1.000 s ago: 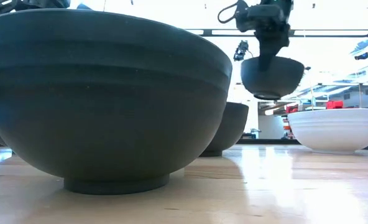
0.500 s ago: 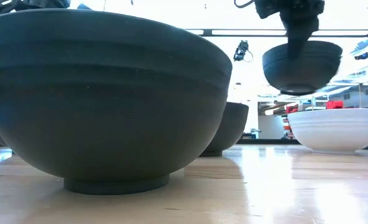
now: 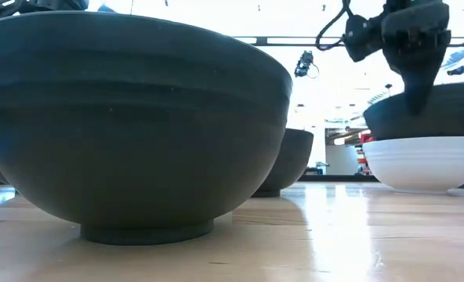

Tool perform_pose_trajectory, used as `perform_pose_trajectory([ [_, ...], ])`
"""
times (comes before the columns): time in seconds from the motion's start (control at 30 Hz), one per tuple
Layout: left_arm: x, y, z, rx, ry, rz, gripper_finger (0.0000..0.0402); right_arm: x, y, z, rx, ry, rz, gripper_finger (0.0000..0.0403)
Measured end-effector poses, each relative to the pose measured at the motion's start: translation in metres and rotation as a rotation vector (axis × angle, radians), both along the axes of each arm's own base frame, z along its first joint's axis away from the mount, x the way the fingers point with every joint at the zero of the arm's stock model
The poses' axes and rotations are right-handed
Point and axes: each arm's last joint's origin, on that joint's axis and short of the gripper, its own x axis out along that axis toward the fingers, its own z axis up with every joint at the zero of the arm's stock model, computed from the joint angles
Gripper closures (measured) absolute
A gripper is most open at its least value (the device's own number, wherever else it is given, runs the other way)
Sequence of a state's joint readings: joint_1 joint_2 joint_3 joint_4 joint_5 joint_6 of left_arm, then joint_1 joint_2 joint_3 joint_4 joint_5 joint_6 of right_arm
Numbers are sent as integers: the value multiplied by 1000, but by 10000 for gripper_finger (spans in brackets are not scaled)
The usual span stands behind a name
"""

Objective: Nest bowls inside each other
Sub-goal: Stack the black bowl on top of the white bowl

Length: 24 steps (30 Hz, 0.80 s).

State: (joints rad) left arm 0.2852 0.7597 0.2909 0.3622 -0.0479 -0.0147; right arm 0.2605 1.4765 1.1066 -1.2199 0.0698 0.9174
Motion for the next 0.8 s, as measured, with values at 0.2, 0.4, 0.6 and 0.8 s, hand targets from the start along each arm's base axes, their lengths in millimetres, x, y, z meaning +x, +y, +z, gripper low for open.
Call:
perform_pose_trajectory([
  [0.2,0,0,0,-13,-4,-1,357,1,-4,-17,35,-18,-2,398],
  [0.4,0,-1,-1,-34,0,0,362,2,-13,-25,42,-30,-20,398],
  [0.6,0,-1,-5,-82,24,5,356,4,-19,-29,43,-59,-29,398],
  [0.8,-1,-1,-7,-103,47,9,361,5,-19,-29,32,-64,-36,395],
])
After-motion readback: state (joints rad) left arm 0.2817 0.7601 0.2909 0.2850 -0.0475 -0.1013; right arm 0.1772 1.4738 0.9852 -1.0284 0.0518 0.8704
